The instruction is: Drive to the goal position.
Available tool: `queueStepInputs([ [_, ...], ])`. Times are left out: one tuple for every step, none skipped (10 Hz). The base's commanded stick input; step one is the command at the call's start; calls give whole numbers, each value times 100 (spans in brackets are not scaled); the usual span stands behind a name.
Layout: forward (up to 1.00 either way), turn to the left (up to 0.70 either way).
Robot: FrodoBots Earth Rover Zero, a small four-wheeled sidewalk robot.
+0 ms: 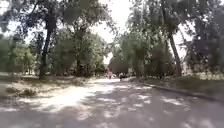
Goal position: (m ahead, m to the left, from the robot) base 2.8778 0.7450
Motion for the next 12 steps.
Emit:
queueStepInputs([
  [70, 0],
  [70, 0],
  [70, 0],
  [70, 0],
  [70, 0],
  [70, 0],
  [70, 0],
  [70, 0],
  [70, 0],
  [70, 0],
  [70, 0],
  [70, 0],
])
